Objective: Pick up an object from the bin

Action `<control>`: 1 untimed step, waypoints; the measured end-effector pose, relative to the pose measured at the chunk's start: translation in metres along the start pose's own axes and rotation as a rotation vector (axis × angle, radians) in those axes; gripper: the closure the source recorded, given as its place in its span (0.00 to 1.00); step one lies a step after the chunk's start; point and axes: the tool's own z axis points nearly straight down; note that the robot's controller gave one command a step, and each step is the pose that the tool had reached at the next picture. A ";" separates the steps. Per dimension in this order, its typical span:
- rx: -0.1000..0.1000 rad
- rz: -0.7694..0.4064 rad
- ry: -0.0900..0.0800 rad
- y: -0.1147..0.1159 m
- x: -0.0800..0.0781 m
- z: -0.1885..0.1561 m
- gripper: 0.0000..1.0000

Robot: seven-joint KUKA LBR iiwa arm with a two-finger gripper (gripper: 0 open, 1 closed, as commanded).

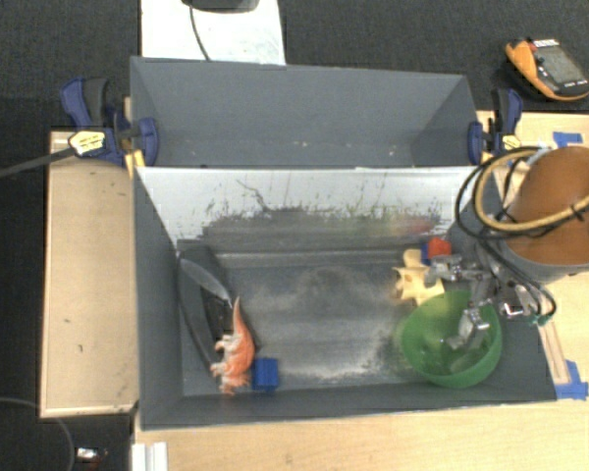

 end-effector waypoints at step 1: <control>-0.002 0.161 0.009 0.006 0.001 0.055 0.00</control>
Offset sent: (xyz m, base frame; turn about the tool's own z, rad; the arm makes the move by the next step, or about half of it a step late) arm 0.0333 -0.0268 -0.0620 -0.2117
